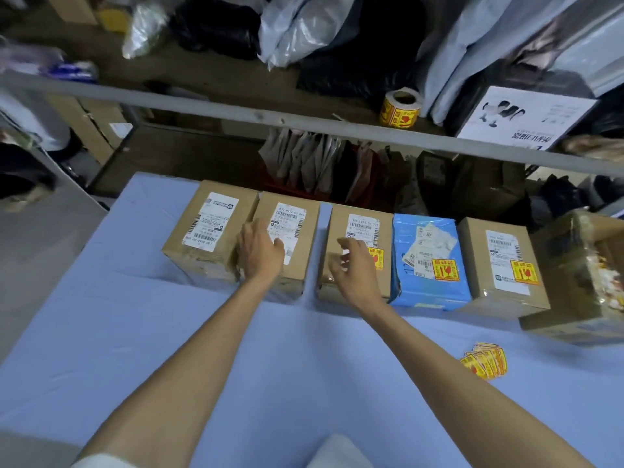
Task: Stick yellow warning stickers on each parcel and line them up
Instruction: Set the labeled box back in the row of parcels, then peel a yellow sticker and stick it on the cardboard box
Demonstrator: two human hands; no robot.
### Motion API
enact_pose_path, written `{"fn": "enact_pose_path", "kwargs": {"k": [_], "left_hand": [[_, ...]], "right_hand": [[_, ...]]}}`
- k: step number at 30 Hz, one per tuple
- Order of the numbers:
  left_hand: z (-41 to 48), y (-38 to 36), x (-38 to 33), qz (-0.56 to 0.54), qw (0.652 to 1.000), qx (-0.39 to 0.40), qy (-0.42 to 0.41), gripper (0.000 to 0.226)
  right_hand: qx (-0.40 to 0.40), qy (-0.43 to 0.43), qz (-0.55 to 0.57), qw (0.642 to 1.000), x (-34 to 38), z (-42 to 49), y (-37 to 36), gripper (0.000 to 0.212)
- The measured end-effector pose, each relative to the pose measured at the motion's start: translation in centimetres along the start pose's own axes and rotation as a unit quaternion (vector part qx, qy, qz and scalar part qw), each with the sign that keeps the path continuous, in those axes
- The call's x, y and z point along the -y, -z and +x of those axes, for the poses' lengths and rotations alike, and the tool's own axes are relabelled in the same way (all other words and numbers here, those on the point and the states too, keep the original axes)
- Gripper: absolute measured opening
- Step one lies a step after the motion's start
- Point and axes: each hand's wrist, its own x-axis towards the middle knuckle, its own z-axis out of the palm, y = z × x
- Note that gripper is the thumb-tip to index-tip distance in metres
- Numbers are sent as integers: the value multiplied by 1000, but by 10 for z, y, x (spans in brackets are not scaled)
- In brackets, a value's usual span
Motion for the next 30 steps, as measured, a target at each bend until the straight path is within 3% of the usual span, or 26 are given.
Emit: {"fn": "enact_pose_path", "kwargs": {"k": [4, 8, 12, 17, 22, 27, 30], "left_hand": [[11, 14, 25, 22, 996, 85, 16, 57], [10, 23, 31, 12, 991, 132, -5, 71], [-3, 33, 39, 8, 986, 166, 18, 69], [-33, 35, 72, 3, 982, 172, 75, 59], [-62, 42, 95, -54, 978, 178, 98, 62], [-115, 49, 121, -75, 969, 194, 133, 95], [-153, 48, 116, -92, 967, 199, 127, 88]], "right_hand": [[72, -26, 14, 997, 35, 9, -35, 49], [67, -98, 45, 992, 51, 14, -65, 70], [79, -143, 5, 986, 57, -2, -77, 91], [78, -123, -70, 987, 51, -45, -93, 81], [117, -158, 30, 980, 46, -80, -89, 69], [161, -151, 80, 972, 21, -129, -76, 99], [165, -140, 121, 969, 1, -156, -62, 106]]}}
